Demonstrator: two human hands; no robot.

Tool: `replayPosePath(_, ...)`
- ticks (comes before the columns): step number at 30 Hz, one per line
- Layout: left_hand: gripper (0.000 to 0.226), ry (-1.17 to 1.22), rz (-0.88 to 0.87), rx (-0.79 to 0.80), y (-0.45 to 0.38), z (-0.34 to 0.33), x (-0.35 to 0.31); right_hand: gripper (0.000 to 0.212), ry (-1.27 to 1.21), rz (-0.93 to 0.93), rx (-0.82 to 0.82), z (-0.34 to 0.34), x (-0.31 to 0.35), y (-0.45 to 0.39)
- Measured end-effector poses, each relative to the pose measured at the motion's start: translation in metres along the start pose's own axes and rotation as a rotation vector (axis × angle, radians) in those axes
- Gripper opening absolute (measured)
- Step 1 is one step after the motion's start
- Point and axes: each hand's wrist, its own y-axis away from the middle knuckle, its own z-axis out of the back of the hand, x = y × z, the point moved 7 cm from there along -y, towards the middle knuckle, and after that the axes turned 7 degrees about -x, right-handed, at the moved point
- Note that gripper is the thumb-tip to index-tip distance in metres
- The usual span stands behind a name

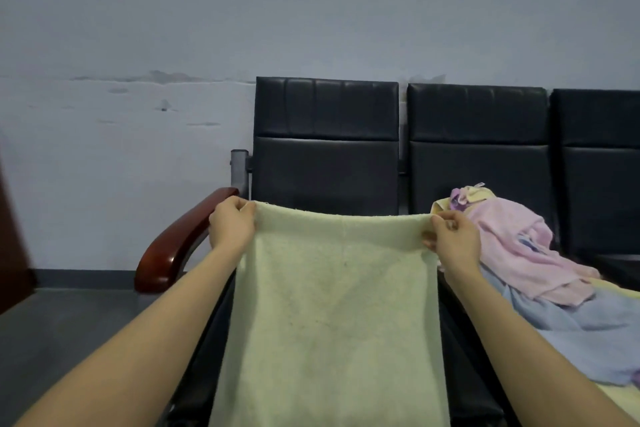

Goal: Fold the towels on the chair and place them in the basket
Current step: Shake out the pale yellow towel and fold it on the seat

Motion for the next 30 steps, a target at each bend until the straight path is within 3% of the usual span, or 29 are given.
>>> replayPosePath(3, 0.018, -0.029, -0.068, -0.045, -0.023, -0.015, -0.026, 0.009, -0.001, 0.079, -0.029, -0.013, 0.017, -0.028)
replayPosePath(10, 0.015, 0.296, -0.122, -0.174, -0.052, -0.028, -0.076, 0.004, -0.145, 0.229, -0.127, -0.032, 0.067, -0.071)
replayPosePath(16, 0.011, 0.356, -0.132, -0.229, -0.022, -0.025, -0.045, 0.007, -0.145, 0.25, -0.086, -0.032, 0.04, -0.061)
replayPosePath(20, 0.014, 0.199, -0.074, -0.185, 0.01, -0.029, 0.012, 0.016, -0.003, 0.203, -0.064, -0.025, -0.014, -0.03)
replayPosePath(24, 0.013, -0.061, -0.078, -0.136, 0.035, -0.032, 0.066, 0.008, 0.124, 0.183, -0.009, -0.017, -0.057, 0.005)
replayPosePath(30, 0.02, -0.426, -0.111, 0.035, 0.053, -0.052, 0.118, 0.02, 0.576, -0.01, 0.06, -0.023, -0.131, 0.02)
